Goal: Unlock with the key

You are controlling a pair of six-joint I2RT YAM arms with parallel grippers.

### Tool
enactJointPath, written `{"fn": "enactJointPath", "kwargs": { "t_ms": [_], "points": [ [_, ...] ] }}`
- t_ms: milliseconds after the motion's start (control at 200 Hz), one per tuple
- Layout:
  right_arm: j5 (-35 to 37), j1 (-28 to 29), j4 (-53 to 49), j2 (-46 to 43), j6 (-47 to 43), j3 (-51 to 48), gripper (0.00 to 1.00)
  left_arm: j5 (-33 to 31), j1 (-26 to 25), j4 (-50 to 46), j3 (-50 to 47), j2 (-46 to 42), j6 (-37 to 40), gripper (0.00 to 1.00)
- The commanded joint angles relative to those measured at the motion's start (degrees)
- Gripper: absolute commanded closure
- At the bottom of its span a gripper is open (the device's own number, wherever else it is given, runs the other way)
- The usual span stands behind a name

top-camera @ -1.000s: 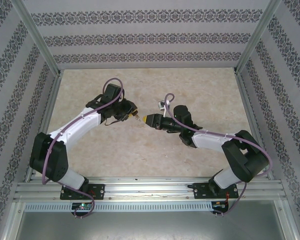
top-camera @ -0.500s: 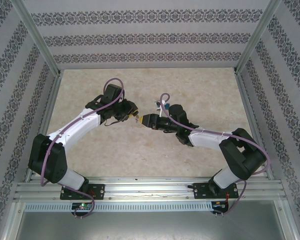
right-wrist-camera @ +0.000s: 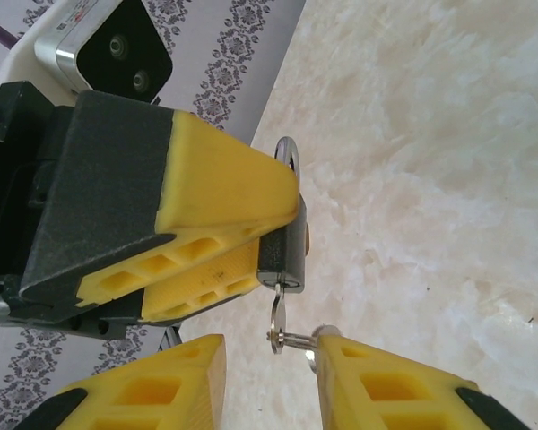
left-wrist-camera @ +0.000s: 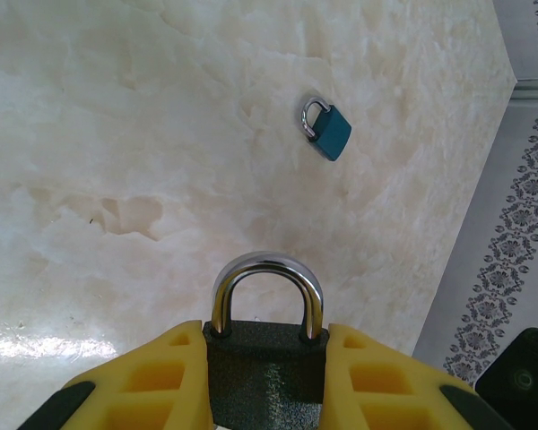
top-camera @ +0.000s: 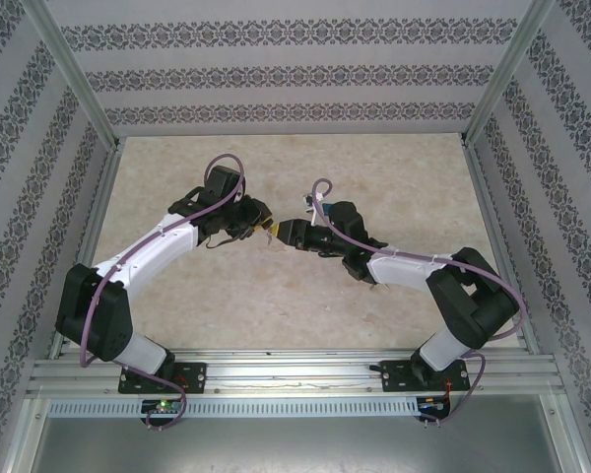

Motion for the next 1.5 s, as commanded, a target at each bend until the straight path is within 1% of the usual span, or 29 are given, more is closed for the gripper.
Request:
{"fn": "enactJointPath", "kwargs": {
  "t_ms": [0,245,455,630,714,929,1139,1204,1319,1499],
  "points": [
    [-0.54,0.43,1.80,1.14,0.16,1.68,0.70,0.85,-0.91,1.67,0.64,-0.43,0.79,0.88],
    [-0.63,0.51,2.49,1.86,0.47,2.13,0.80,1.45,-1.20,2.79,0.21,-0.54,0.09,0.88],
    [0.38,0.45,2.94,2.21,0.38,2.39,0.92,1.85,-1.72,3.30,0.31,-0.68,-0.27,0.88],
    [-0.31,0.14,3.46,2.86,1.02,3.53,0.92,2.27,-1.93,4.08,-0.08,-0.54,-0.67,0.88],
    [-1.45,-0.30,5.85,3.75,3.39,3.32,0.95,2.36,-1.91,5.58,-0.74,-0.84,-1.03,0.88],
    [-3.03,-1.12,11.81,4.38,7.05,2.11,1.00,4.06,-1.90,11.58,-2.58,-1.54,-2.35,0.88],
    [-5.40,-2.71,21.93,5.71,14.48,0.59,1.00,6.41,-1.46,21.15,-5.88,-2.59,-4.85,0.89],
    [-5.95,-2.89,23.48,5.90,15.78,0.63,1.00,7.07,-1.24,24.35,-7.21,-3.01,-5.97,0.92],
    [-6.51,-3.15,26.48,6.14,18.16,0.55,1.00,7.76,-0.77,29.60,-9.20,-3.85,-7.53,0.92],
    [-7.63,-3.86,31.60,7.04,22.03,0.50,1.00,8.98,-0.15,34.78,-10.63,-4.96,-8.62,0.92]
  ]
}}
